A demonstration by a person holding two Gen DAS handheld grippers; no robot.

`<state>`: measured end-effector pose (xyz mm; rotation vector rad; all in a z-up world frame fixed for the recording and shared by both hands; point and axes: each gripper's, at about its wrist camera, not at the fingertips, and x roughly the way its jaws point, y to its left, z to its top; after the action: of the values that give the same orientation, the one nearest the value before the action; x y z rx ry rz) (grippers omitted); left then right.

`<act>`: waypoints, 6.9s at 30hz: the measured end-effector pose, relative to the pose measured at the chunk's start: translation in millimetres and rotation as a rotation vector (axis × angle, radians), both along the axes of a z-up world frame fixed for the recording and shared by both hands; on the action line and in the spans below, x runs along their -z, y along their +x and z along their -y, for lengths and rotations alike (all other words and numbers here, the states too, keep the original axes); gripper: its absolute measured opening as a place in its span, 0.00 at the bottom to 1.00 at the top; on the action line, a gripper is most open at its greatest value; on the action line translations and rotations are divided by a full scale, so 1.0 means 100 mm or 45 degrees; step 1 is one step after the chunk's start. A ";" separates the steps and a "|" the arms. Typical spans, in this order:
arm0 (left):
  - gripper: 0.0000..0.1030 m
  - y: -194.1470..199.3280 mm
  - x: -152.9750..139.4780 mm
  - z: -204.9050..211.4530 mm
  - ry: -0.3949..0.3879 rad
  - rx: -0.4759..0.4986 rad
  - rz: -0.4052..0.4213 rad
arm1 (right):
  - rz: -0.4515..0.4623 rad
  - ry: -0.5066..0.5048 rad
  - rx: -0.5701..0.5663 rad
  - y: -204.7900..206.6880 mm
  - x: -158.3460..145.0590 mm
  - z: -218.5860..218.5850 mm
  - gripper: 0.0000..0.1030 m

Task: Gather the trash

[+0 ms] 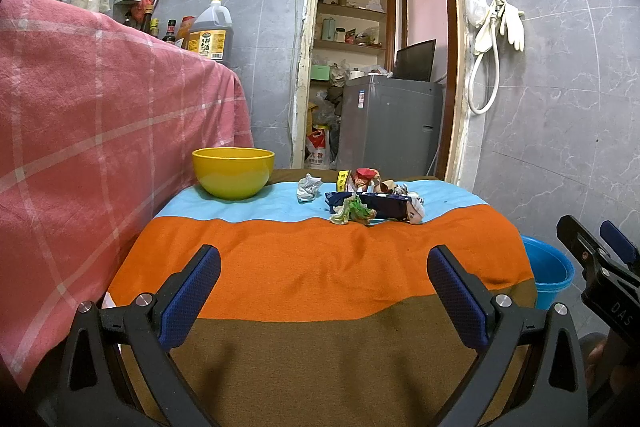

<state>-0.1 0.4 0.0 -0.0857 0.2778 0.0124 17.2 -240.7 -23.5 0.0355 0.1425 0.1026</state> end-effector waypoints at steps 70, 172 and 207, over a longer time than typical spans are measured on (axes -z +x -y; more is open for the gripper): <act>0.98 0.00 0.00 0.00 0.000 0.001 -0.004 | -0.003 0.004 0.000 0.01 0.01 -0.01 1.00; 0.05 1.71 -0.05 -0.30 -0.309 0.388 -0.579 | -0.486 0.005 -0.607 1.90 0.20 -0.52 0.62; 0.05 2.70 -0.05 2.34 -0.167 0.778 -0.655 | -0.346 0.346 0.427 1.57 0.01 1.63 0.63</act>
<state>269.8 -233.3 5.2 -0.1245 0.8103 -0.5984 173.9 -403.8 -24.3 0.3437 0.3907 -0.2196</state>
